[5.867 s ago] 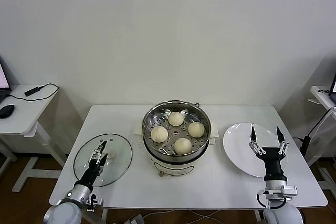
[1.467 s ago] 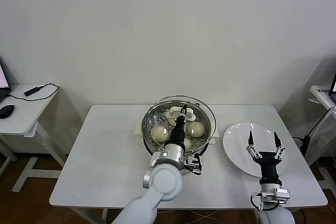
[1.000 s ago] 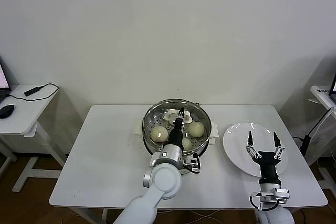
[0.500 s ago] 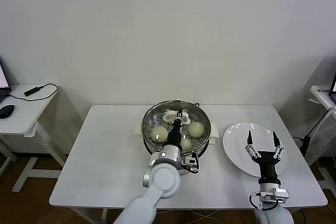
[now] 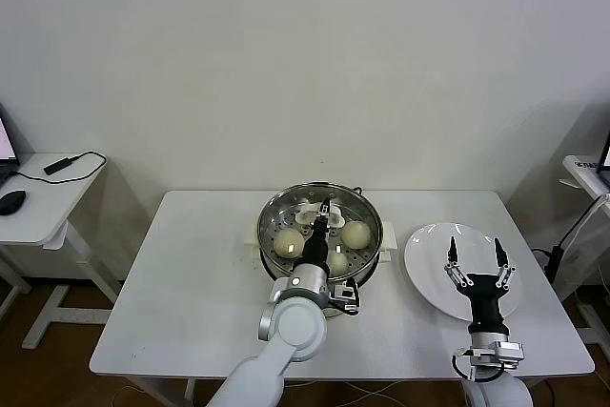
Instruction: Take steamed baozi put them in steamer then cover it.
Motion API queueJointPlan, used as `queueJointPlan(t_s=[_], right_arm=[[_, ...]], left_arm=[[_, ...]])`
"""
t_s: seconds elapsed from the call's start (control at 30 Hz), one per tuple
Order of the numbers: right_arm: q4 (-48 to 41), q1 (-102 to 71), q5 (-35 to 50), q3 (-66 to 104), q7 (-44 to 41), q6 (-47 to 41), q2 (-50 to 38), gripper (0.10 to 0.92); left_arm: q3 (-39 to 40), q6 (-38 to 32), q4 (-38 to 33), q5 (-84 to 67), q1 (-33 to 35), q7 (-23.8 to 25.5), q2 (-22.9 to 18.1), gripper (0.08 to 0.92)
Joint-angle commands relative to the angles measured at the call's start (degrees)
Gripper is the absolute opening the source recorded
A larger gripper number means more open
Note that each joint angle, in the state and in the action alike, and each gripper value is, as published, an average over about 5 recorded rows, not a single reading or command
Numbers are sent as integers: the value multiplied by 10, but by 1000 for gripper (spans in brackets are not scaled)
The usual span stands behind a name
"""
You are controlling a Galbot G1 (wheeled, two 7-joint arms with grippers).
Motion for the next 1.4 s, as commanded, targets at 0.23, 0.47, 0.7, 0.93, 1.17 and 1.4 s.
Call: queueJointPlan(t_s=[0.23, 0.47, 0.7, 0.93, 1.17, 1.4], right_arm=[[2, 0, -1, -1, 0, 0, 0, 823], [4, 2, -1, -3, 0, -1, 1, 823], [3, 5, -2, -6, -1, -2, 0, 823], [12, 1, 29, -11, -14, -30, -12, 823], [39, -10, 100, -18, -16, -89, -27, 823], [45, -18, 145, -13, -36, -103, -34, 823]], left_arm=[[0, 2, -28, -12, 11, -8, 3, 472], [4, 4, -78, -29, 35, -6, 21, 671], [-4, 10, -194, -78, 84, -3, 64, 816], [-70, 7, -321, -225, 149, -36, 101, 823], [-234, -111, -305, -700, 229, -218, 98, 823], [-328, -297, -201, -929, 271, -203, 93, 823]])
